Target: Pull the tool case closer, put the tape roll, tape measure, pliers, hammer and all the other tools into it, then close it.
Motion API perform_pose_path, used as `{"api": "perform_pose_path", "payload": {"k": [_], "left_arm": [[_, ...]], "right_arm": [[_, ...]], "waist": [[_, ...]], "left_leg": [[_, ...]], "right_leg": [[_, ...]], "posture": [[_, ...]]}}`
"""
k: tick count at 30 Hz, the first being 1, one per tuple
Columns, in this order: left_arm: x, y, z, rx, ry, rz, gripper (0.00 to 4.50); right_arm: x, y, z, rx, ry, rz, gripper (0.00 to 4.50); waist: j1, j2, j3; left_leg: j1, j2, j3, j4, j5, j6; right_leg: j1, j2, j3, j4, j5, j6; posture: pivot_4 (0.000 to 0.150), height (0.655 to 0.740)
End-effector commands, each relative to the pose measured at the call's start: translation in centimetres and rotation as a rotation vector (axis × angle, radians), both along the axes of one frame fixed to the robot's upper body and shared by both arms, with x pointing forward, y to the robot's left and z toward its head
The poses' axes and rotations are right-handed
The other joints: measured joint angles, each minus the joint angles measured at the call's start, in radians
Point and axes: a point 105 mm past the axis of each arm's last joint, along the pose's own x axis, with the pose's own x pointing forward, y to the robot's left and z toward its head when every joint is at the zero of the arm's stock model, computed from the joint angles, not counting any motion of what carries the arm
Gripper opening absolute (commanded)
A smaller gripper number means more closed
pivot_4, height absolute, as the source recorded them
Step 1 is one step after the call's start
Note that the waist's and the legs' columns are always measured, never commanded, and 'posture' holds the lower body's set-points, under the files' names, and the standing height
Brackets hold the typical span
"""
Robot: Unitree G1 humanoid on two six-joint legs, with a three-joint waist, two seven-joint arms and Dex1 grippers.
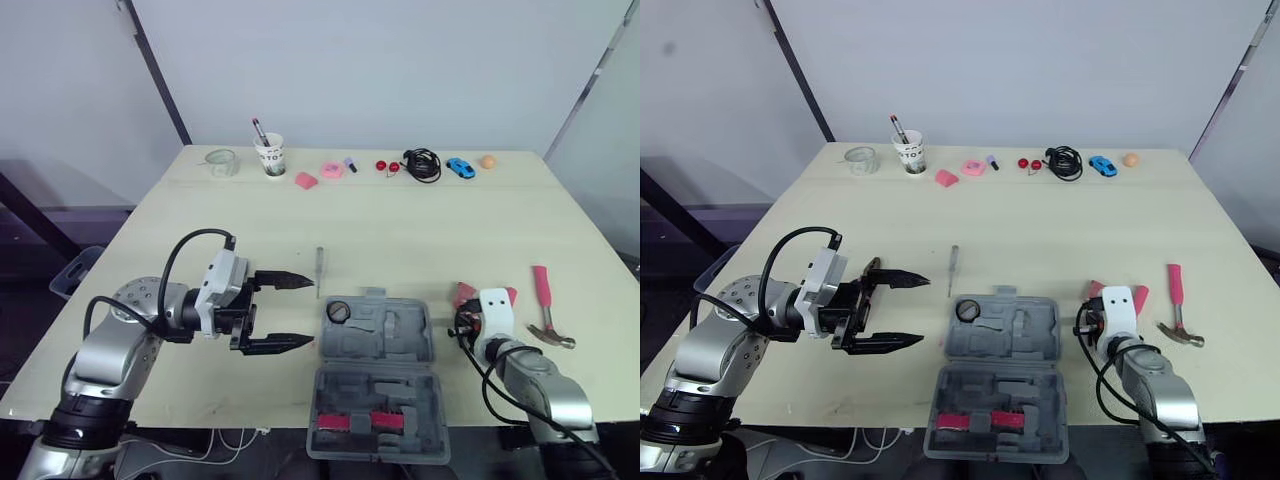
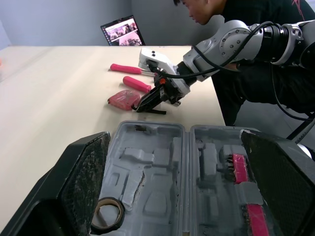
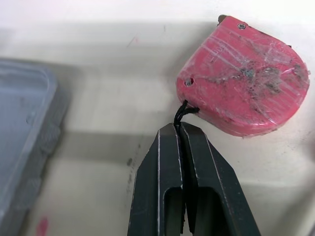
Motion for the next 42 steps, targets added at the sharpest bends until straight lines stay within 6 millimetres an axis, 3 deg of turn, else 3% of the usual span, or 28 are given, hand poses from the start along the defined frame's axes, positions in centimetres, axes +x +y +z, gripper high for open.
{"api": "perform_pose_path", "payload": {"k": [1,15,42], "left_arm": [[-0.3,-0.6,0.8,-0.014,-0.033,-0.042,4.5],[-0.3,-0.7,0.9,-0.011,-0.036,-0.053,4.5],[-0.2,-1.1,1.1,0.019,-0.02,-0.154,4.5]], "right_arm": [[-0.4,0.3,0.8,-0.027,-0.032,0.056,0.06],[-1.7,0.6,0.8,-0.111,-0.048,0.22,0.06],[-10.3,1.3,0.5,-0.043,0.059,0.36,0.06]], "waist": [[0.0,0.0,0.0],[0.0,0.0,0.0],[0.003,-0.001,0.0]], "left_leg": [[0.0,0.0,0.0,0.0,0.0,0.0],[0.0,0.0,0.0,0.0,0.0,0.0],[0.0,0.0,0.0,0.0,0.0,0.0]], "right_leg": [[0.0,0.0,0.0,0.0,0.0,0.0],[0.0,0.0,0.0,0.0,0.0,0.0],[0.0,0.0,0.0,0.0,-0.001,-0.001]], "posture": [[0.15,0.74],[0.15,0.74],[0.15,0.74]]}}
